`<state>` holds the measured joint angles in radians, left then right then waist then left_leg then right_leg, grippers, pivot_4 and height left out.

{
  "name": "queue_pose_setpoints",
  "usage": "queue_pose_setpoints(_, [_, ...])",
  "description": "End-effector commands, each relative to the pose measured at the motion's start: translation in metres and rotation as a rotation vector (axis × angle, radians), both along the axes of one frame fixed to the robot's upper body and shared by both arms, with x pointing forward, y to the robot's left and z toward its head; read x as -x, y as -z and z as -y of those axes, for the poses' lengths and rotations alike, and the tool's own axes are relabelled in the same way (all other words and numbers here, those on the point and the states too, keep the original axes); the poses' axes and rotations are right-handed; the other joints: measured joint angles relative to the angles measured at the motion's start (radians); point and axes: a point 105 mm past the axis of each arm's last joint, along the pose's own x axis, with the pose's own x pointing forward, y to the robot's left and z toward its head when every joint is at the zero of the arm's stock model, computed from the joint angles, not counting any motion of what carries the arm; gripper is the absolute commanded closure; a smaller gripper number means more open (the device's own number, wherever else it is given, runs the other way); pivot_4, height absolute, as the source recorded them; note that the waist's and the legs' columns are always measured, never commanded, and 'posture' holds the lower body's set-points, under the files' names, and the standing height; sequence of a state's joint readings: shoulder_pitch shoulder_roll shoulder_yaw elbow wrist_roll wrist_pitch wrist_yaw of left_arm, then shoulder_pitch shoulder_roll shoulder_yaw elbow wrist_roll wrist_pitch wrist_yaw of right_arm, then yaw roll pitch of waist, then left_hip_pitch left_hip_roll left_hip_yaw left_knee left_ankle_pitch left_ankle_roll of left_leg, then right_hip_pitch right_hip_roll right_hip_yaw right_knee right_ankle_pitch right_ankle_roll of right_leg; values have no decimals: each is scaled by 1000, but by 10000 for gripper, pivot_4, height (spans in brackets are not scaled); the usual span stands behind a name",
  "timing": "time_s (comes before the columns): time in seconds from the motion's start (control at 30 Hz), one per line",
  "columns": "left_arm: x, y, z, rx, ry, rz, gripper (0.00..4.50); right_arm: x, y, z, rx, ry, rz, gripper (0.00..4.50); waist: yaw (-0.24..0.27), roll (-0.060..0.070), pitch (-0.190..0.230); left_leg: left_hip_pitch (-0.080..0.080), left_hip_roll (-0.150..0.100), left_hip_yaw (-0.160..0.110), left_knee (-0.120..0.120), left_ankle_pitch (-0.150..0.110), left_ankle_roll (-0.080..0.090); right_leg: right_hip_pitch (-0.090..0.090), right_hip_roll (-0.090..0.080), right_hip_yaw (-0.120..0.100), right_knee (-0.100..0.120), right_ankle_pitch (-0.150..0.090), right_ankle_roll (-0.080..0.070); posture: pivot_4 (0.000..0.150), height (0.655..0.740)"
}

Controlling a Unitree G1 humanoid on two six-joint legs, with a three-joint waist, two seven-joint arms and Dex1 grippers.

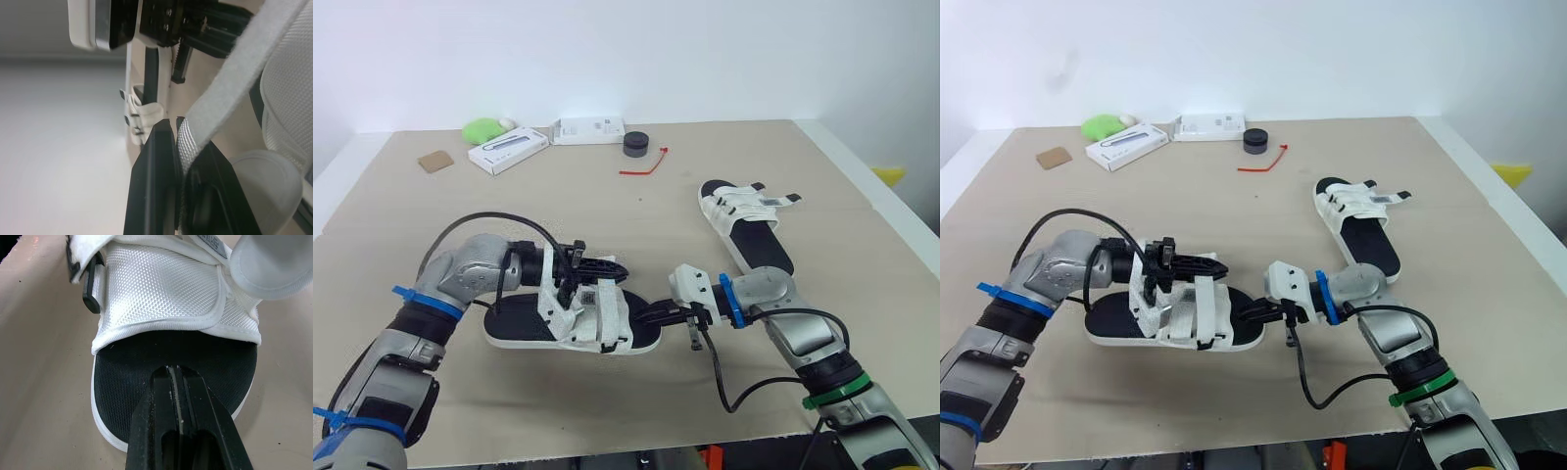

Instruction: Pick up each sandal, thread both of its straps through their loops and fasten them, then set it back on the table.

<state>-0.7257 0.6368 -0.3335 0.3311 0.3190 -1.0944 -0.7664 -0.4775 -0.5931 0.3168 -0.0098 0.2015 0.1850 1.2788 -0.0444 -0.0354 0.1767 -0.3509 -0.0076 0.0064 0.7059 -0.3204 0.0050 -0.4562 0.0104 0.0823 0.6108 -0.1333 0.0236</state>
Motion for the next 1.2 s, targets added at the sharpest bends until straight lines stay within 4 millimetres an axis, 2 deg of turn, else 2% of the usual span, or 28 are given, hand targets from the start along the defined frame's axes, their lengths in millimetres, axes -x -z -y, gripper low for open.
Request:
queue_pose_setpoints(0.03, [4, -11, 2, 14, -5, -98, 31834, -2, -6, -2, -6, -12, 25, 45000, 0, 0, 0, 0, 0, 0, 0, 0, 0, 0, 0, 0, 0, 0, 0, 1500, 7400])
queue_pose_setpoints(0.13, [10, -17, 1, 10, 2, -185, 17702, -3, -6, -2, -6, -14, 25, 45000, -1, 0, 0, 0, 0, 0, 0, 0, 0, 0, 1, 0, 0, 0, 0, 1500, 7400])
queue_pose_setpoints(0.2, [13, -22, 1, -10, 20, -176, 8109, -3, -5, -2, -5, -14, 24, 45000, -1, 0, 0, 1, 0, 0, 0, 0, 0, -1, 1, 0, 0, 0, 0, 1500, 7400])
queue_pose_setpoints(0.23, [14, -23, 0, -19, 26, -154, 4005, -4, -6, -2, -5, -14, 24, 45000, -1, 0, 0, 2, 0, 0, 0, 0, 0, -1, 1, 0, 0, 0, 0, 1500, 7400])
queue_pose_setpoints(0.27, [13, -23, -2, -25, 26, -136, 1847, -4, -6, -2, -4, -15, 24, 45000, -1, 0, 0, 3, 0, 0, 0, 0, 0, -1, 1, 0, 0, 0, 0, 1500, 7400])
queue_pose_setpoints(0.43, [7, -19, -12, -12, -10, -150, 1847, -5, -6, -2, -4, -15, 26, 45000, -1, 0, 0, 5, 0, 1, 0, 0, 0, -1, 1, 1, 0, 0, 0, 1500, 7400])
queue_pose_setpoints(0.53, [-6, -20, -23, 46, -98, -247, 1847, -5, -6, -2, -5, -15, 24, 45000, -1, 0, 0, 5, 0, 3, 0, 0, 0, 0, 1, 1, 1, 0, 0, 1500, 7400])
queue_pose_setpoints(0.63, [-13, -37, -34, 215, -177, -563, 1847, -5, -6, -1, -6, -14, 20, 45000, -2, 0, 0, 5, 1, 5, 0, 0, 0, -1, 1, 1, 1, -1, 0, 1500, 7400])
queue_pose_setpoints(0.67, [-14, -40, -40, 256, -215, -749, 1847, -5, -6, -1, -6, -13, 20, 45000, -2, 0, 0, 5, 1, 5, 0, 0, 0, -1, 1, 1, 1, -1, 0, 1500, 7400])
queue_pose_setpoints(0.77, [-7, -49, -46, 304, -238, -1013, 1847, -6, -6, 0, -5, -12, 19, 45000, -4, 0, 0, 3, 1, 4, 0, 0, 0, -3, 2, 0, 1, -1, 0, 1500, 7400])
queue_pose_setpoints(0.93, [15, -33, -45, 169, -247, -1066, 1847, -7, -6, -2, -7, -19, 15, 45000, -3, 0, 0, 3, 1, 3, 0, -1, 1, -3, 2, -1, 1, -3, -2, 1500, 7400])
queue_pose_setpoints(1.13, [17, -39, -53, 228, -290, -1188, 1847, -8, -6, -2, -8, -22, 13, 45000, -3, 0, 0, 3, 2, 3, 0, -1, 1, -3, 3, -2, 2, -3, -2, 1500, 7400])
queue_pose_setpoints(1.2, [17, -59, -57, 337, -284, -1496, 1847, -8, -6, -2, -7, -23, 12, 45000, -3, 0, 0, 3, 2, 3, 0, -1, 1, -3, 3, -2, 2, -3, -3, 1500, 7400])
